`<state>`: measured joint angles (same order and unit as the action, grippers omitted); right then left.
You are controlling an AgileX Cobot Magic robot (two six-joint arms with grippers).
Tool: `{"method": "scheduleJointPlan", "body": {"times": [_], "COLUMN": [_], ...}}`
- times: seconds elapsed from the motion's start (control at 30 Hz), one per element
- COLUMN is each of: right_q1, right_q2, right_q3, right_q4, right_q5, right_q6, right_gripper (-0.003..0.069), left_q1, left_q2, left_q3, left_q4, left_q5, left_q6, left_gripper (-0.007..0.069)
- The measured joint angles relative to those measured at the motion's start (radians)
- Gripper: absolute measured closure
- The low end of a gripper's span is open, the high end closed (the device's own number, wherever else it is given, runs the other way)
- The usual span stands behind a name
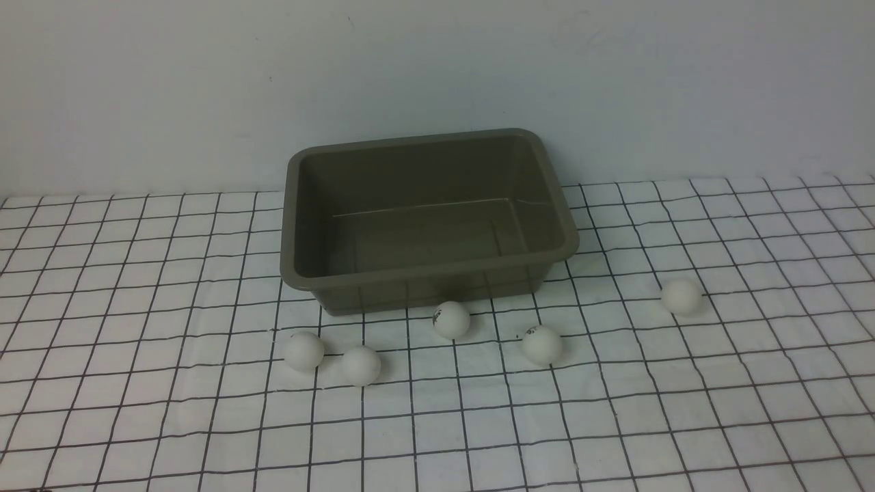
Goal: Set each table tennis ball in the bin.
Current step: Use the right arm to clamp the table tennis ball closest to it
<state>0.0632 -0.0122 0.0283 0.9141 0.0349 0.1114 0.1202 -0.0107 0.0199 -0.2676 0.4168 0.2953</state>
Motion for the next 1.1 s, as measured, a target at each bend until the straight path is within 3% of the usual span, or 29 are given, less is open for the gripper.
{"method": "scheduleJointPlan", "body": {"times": [0.23, 0.43, 0.6, 0.73, 0.9, 1.1], "right_q1": [0.0, 0.0, 0.0, 0.0, 0.0, 0.0], "right_q2": [0.0, 0.0, 0.0, 0.0, -0.001, -0.001], "right_q3": [0.0, 0.0, -0.132, -0.296, -0.39, -0.394], "right_q4": [0.138, 0.13, -0.13, -0.329, -0.363, -0.331], "right_q5": [-0.111, -0.146, 0.003, 0.238, 0.451, 0.579], "right_q6": [0.0, -0.001, -0.07, -0.169, -0.269, -0.286], "right_gripper": [0.0676, 0.0676, 0.0676, 0.0676, 0.0669, 0.0664], "left_q1": [0.0, 0.0, 0.0, 0.0, 0.0, 0.0], "left_q2": [0.0, 0.0, 0.0, 0.0, 0.0, 0.0], "left_q3": [0.0, 0.0, 0.0, 0.0, 0.0, 0.0], "left_q4": [0.0, 0.0, 0.0, 0.0, 0.0, 0.0], "left_q5": [0.0, 0.0, 0.0, 0.0, 0.0, 0.0], "left_q6": [0.0, 0.0, 0.0, 0.0, 0.0, 0.0], "left_gripper": [0.0629, 0.0629, 0.0629, 0.0629, 0.0629, 0.0629]}}
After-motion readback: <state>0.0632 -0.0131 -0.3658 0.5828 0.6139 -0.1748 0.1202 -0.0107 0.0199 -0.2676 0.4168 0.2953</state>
